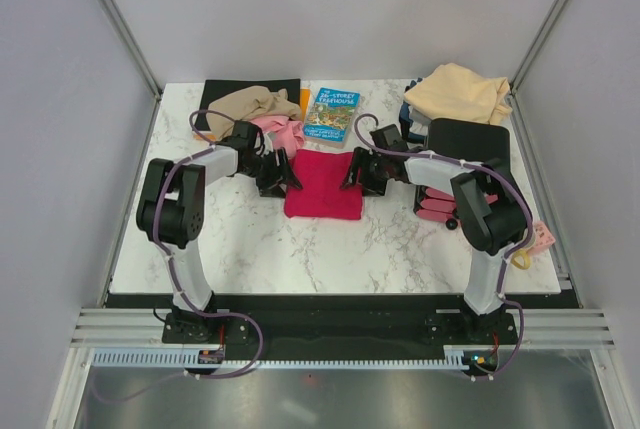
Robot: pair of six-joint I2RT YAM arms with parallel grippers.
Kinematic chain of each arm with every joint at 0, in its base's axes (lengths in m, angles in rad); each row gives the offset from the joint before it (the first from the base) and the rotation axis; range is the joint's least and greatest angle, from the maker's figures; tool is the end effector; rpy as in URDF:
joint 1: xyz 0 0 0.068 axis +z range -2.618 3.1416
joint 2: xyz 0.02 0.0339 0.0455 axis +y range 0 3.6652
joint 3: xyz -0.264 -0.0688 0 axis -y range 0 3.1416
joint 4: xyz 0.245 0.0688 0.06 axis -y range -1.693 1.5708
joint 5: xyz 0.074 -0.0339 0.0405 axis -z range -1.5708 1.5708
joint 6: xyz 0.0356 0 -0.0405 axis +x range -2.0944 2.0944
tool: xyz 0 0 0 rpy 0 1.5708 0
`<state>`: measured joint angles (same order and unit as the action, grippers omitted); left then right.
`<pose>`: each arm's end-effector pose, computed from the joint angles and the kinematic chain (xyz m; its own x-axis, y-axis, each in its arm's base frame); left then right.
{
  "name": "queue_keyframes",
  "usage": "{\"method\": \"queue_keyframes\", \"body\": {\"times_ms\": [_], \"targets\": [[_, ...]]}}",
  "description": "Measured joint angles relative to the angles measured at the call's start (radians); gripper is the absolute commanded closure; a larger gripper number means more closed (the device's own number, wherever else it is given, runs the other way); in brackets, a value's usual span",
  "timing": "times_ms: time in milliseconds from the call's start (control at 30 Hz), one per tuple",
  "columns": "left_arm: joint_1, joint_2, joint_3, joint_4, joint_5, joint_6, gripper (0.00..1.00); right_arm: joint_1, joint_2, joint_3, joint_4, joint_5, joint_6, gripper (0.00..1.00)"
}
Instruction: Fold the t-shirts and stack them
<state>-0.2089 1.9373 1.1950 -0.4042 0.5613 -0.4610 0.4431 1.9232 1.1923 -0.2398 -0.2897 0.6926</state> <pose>0.3664 -0.0970 0.1437 -0.9719 -0.1789 -0.1529 -0.0474 0.7851 -0.6176 0.3522 0.1784 0.1532 -0.9292 0.2364 -0.2841 0.0477 0.8390 0.5420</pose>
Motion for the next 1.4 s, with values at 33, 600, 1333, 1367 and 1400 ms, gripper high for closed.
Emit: {"method": "queue_keyframes", "body": {"times_ms": [33, 600, 1333, 1367, 1400], "targets": [[0.0, 0.002, -0.001, 0.005, 0.003, -0.003, 0.34, 0.004, 0.004, 0.003, 0.006, -0.002, 0.003, 0.31], [0.003, 0.033, -0.004, 0.074, 0.076, -0.032, 0.36, 0.069, 0.065, 0.031, 0.133, -0.031, 0.064, 0.3], [0.0, 0.019, -0.021, 0.09, 0.064, -0.031, 0.37, 0.105, 0.114, 0.049, 0.176, -0.008, 0.055, 1.0], [-0.002, 0.014, -0.024, 0.09, 0.055, -0.031, 0.37, 0.108, 0.111, 0.062, 0.147, 0.008, 0.039, 1.0], [-0.005, 0.009, -0.026, 0.088, 0.047, -0.031, 0.36, 0.111, 0.108, 0.074, 0.12, 0.023, 0.022, 1.0]]}}
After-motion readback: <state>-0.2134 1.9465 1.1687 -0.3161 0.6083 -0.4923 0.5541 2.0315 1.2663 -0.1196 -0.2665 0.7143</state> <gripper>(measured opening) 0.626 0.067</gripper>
